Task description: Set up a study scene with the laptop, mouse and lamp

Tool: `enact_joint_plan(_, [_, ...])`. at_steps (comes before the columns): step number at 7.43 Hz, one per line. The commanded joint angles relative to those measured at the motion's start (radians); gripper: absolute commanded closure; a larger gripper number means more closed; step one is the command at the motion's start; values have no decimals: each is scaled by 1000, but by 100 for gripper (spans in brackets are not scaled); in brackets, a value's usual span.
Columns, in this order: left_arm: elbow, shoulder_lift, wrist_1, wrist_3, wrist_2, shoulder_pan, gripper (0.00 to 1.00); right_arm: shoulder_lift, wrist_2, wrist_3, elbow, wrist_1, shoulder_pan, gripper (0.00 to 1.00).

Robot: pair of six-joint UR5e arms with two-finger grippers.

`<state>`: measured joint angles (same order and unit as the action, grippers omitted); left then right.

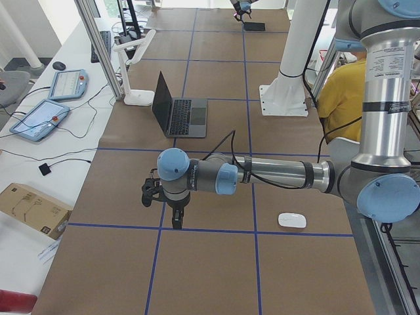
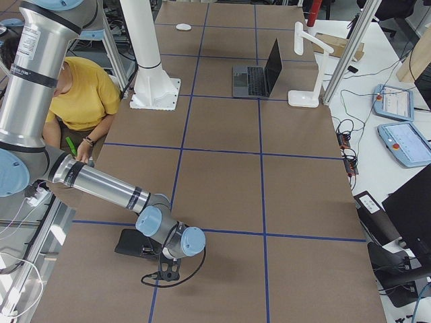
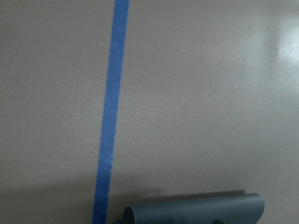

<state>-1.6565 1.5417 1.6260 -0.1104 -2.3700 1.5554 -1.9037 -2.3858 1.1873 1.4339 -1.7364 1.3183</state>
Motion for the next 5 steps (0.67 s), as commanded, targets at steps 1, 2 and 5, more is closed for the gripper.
enact_joint_plan(1, [0, 0, 0, 0, 0, 0, 0, -1, 0, 2, -1, -3, -1, 28])
enact_joint_plan(2, [-2, 0, 0, 0, 0, 0, 0, -1, 2, 0, -3, -3, -1, 30])
enact_joint_plan(5, [-8, 0, 0, 0, 0, 0, 0, -6, 0, -29, -1, -5, -1, 67])
